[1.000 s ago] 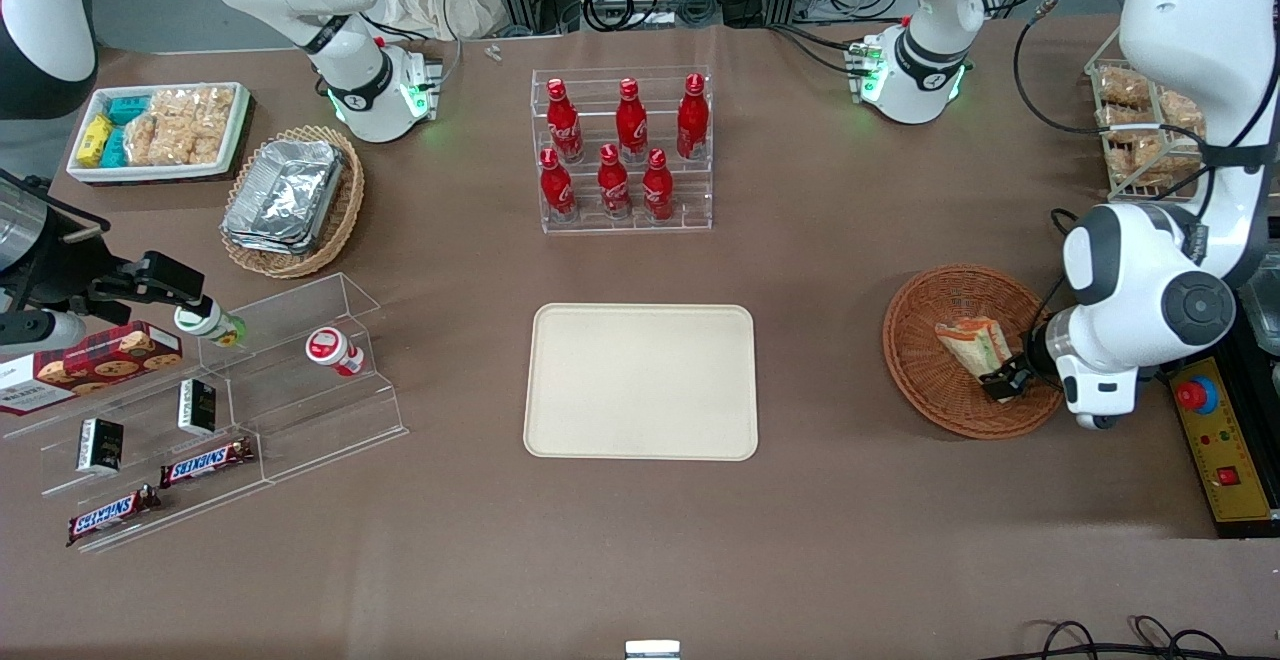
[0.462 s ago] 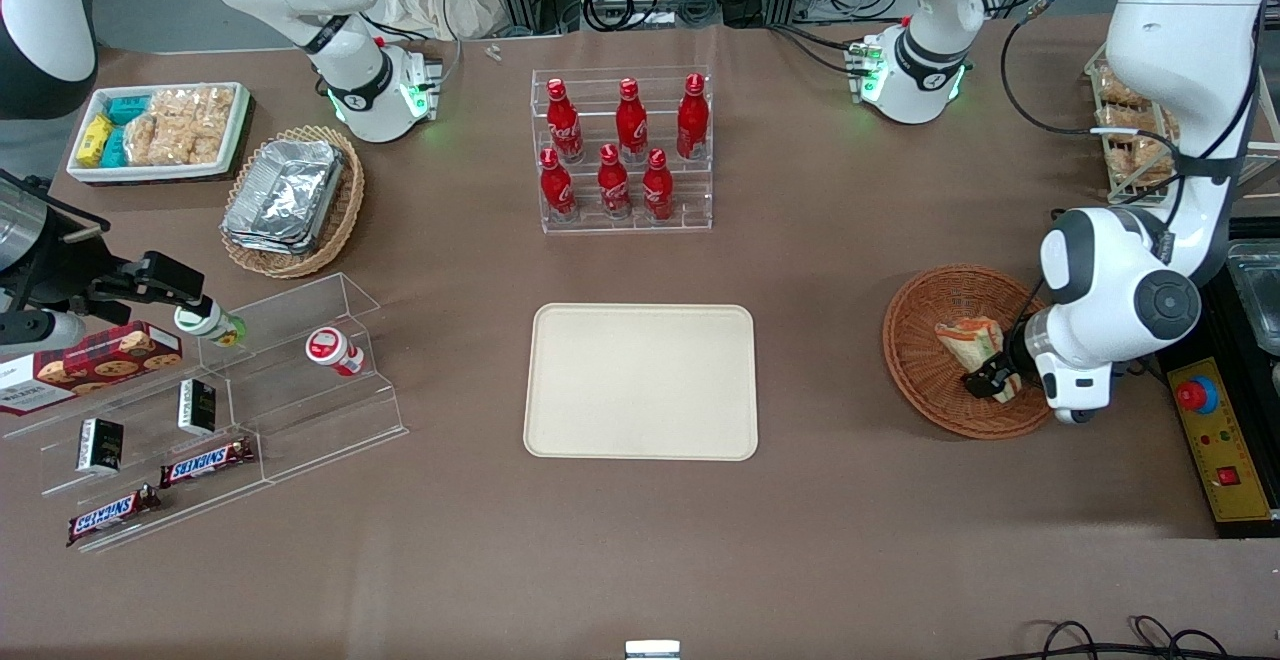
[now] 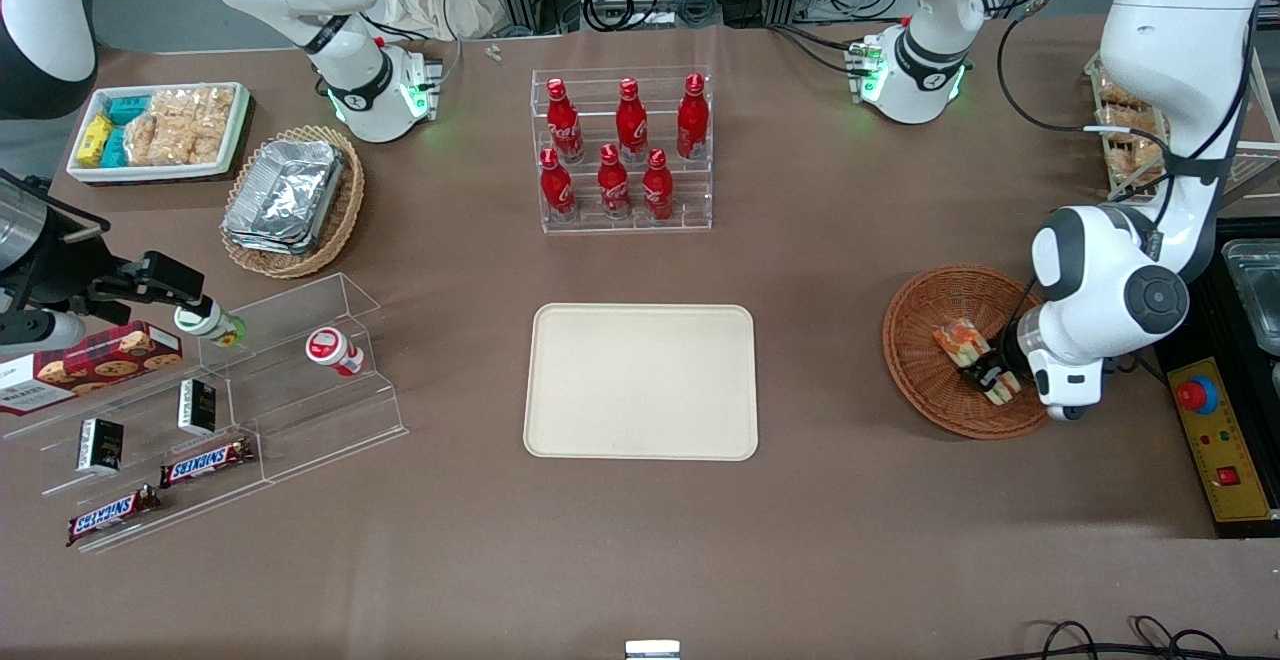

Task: Place sandwich from basket to tray
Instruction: 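Lower the left gripper and close it on the wrapped sandwich, then lift the sandwich and carry it with the left gripper to the tray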

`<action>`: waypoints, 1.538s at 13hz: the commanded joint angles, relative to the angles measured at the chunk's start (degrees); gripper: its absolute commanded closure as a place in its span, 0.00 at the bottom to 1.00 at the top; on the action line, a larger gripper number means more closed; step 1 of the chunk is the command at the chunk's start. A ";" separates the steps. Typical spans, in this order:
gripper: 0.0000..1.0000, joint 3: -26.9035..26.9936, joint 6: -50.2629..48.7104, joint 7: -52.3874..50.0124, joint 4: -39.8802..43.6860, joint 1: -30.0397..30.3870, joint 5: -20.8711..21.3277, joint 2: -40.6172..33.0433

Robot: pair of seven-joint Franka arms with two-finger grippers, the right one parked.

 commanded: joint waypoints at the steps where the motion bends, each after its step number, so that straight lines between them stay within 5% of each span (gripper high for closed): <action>1: 1.00 -0.25 -3.10 -0.34 1.24 -1.47 0.34 -3.26; 6: 1.00 -2.88 -19.36 -0.86 19.93 -8.39 0.34 -1.26; 10: 0.98 -2.97 -24.22 -1.30 35.07 -18.59 -0.36 8.40; 20: 0.97 -8.07 -12.80 2.30 35.62 -24.32 -1.67 20.02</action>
